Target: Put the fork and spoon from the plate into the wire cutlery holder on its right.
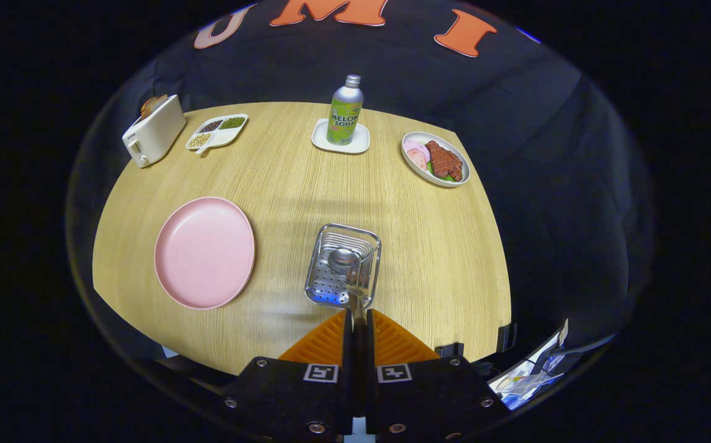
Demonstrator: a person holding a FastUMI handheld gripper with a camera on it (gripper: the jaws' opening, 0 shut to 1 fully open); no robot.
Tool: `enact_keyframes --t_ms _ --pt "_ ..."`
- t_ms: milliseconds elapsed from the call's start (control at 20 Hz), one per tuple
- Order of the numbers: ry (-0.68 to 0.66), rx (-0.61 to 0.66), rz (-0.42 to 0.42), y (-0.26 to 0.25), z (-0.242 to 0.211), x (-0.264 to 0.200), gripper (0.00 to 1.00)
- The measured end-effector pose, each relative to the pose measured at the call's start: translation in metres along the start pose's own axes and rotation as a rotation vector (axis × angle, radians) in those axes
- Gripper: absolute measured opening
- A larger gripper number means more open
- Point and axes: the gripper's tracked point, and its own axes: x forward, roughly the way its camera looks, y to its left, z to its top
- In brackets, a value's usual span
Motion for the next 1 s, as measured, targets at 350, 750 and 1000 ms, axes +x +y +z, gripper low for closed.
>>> enact_keyframes --t_ms 350,750,1000 --pt "-0.107 0.018 0.022 -0.001 0.027 -0.006 0.09" --pt "-0.509 0.009 -0.024 -0.015 0.114 -0.056 0.17" --pt "-0.770 0.050 -0.036 -0.022 0.161 -0.107 0.23"
